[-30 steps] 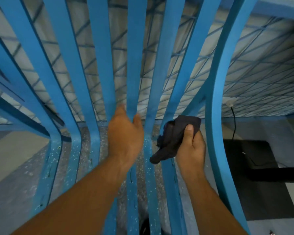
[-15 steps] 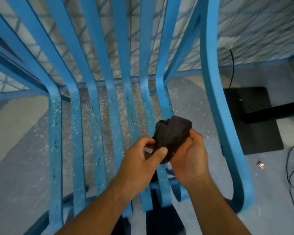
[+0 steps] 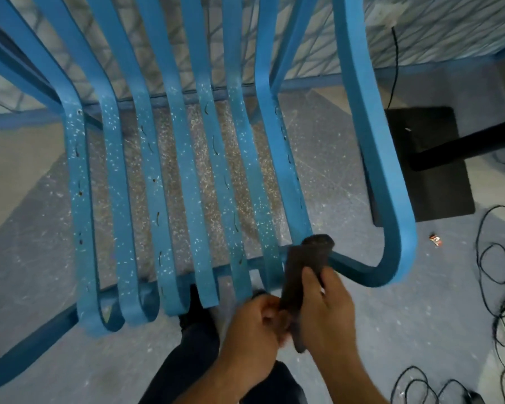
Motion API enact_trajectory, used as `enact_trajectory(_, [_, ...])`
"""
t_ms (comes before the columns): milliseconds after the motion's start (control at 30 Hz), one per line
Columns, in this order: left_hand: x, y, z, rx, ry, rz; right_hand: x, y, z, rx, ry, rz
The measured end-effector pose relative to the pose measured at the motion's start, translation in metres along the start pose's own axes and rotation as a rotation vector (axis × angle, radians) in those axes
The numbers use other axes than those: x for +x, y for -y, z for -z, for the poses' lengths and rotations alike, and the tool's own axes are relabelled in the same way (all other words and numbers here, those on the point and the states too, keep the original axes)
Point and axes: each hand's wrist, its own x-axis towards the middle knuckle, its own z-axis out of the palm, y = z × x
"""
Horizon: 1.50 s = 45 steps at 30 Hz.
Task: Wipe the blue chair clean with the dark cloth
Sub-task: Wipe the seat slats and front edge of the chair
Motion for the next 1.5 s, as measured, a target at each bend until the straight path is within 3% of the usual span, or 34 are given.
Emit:
enact_trajectory(133, [0.014,0.025,0.017,0.332,-0.403,-0.205,0.011,-0.044,-0.043,-0.136,0.165,0.060])
enact_trajectory(233, [0.013,0.020,0.033,0.473,-0.553,-0.406,0.013,-0.059,-0.051,-0.189,0.174,0.164])
enact_trajectory(400, [0.026,0.002,0.046,0.533,-0.651,-0.550,0.021,-0.064,-0.056,-0.236,0.231,0.315])
enact_trajectory(600, [0.039,-0.019,0.074,0.647,-0.767,-0.667,0.034,-0.049,-0.078,-0.463,0.077,0.428])
enact_trajectory(867, [0.053,-0.025,0.099,0.820,-0.831,-0.748,0.067,0.005,-0.082,-0.569,0.142,0.190])
enact_trajectory(1000, [0.062,-0.047,0.101,0.845,-0.856,-0.726,0.074,0.010,-0.088,-0.479,0.125,0.228])
enact_trajectory(1200, [0.066,-0.069,0.105,0.827,-0.853,-0.684,0.047,-0.031,-0.074,-0.358,0.166,0.426])
enact_trajectory(1500, [0.073,-0.074,0.110,0.816,-0.783,-0.522,0.078,0.005,-0.088,-0.572,0.102,0.202])
